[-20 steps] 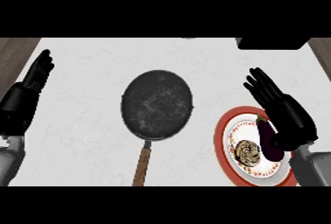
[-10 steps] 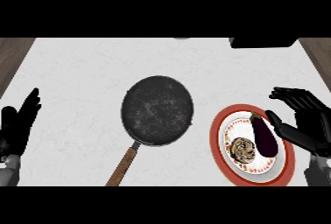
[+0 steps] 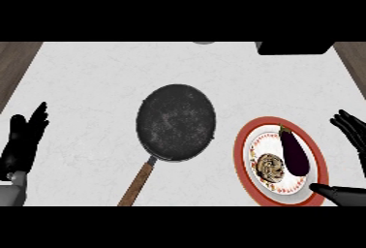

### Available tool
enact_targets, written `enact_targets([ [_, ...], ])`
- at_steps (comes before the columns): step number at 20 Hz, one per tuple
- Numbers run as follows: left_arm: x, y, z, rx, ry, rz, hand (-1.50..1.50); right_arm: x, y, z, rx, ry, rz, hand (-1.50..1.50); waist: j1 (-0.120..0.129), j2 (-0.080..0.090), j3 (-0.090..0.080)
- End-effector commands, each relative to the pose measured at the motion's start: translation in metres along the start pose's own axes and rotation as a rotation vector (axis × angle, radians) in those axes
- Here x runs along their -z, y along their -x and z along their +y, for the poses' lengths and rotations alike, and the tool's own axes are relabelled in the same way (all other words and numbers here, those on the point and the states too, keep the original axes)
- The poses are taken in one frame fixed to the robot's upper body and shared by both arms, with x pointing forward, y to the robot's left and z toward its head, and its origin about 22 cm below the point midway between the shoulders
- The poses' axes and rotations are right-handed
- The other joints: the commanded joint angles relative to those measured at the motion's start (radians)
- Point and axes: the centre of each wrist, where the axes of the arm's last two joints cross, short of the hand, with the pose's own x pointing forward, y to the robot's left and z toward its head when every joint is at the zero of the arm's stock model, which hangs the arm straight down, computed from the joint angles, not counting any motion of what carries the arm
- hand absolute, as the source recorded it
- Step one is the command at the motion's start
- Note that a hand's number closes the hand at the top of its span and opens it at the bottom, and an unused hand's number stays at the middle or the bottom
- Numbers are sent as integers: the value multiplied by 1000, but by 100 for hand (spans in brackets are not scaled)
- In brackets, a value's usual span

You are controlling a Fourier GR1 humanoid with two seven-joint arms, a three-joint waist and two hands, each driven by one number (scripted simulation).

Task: Pick the cupcake from the plate and place it in the pan

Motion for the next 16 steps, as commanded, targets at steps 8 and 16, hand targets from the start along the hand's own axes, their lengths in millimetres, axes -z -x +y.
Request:
enact_targets([
  [8, 10, -8, -1, 9, 24, -1, 0, 47, -88, -11, -654, -347, 267, -150, 29, 7, -5],
  [16, 12, -15, -19, 11, 39, -6, 0, 57, -111, 49, -883, -537, 428, -150, 31, 4, -2],
])
